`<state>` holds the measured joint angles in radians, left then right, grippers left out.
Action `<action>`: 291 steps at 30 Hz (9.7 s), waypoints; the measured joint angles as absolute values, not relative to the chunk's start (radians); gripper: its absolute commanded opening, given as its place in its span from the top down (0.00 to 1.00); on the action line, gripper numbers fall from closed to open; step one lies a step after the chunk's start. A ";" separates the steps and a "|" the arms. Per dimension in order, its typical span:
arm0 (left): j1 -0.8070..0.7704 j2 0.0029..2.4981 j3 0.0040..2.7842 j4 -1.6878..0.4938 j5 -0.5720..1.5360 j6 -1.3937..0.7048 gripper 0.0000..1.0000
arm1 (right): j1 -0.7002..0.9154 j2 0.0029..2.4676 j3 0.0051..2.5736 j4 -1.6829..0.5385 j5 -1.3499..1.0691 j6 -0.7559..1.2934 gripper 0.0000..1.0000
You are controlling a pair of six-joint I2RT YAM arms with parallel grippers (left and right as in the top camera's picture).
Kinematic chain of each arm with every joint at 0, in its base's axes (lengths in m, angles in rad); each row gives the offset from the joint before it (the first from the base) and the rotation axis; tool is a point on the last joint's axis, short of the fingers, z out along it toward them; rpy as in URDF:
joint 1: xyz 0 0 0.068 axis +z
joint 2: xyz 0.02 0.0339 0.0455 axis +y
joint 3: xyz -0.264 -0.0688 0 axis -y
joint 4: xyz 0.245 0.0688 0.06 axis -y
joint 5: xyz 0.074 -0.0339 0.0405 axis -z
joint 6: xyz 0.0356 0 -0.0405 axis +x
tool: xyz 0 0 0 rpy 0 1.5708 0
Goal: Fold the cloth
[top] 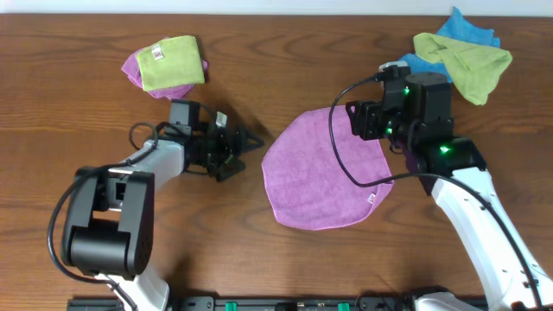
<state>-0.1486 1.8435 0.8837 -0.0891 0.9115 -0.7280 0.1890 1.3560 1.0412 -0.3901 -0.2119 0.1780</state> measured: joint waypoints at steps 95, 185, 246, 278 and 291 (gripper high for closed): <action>-0.122 1.827 0.770 0.006 0.939 -0.575 0.32 | 0.200 1.277 0.727 -0.647 -0.244 0.475 0.37; -0.123 2.056 1.534 0.248 0.651 -0.832 0.94 | 0.155 1.843 1.441 -0.065 0.001 0.211 0.99; -0.099 2.059 1.871 -1.033 1.148 -0.008 0.94 | 0.148 1.747 1.540 -0.650 -0.056 0.056 0.99; -0.297 2.059 1.275 -1.375 1.364 0.829 0.94 | 0.148 1.129 0.801 -0.767 -0.127 0.147 0.98; -0.348 2.059 1.002 -1.369 1.437 1.045 0.94 | 0.168 1.075 0.659 -0.778 -0.157 0.209 0.98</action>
<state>-0.3481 2.0594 1.0016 -1.3685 1.4368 1.0454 0.1684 1.0748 0.6594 -0.7780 -0.1566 0.2092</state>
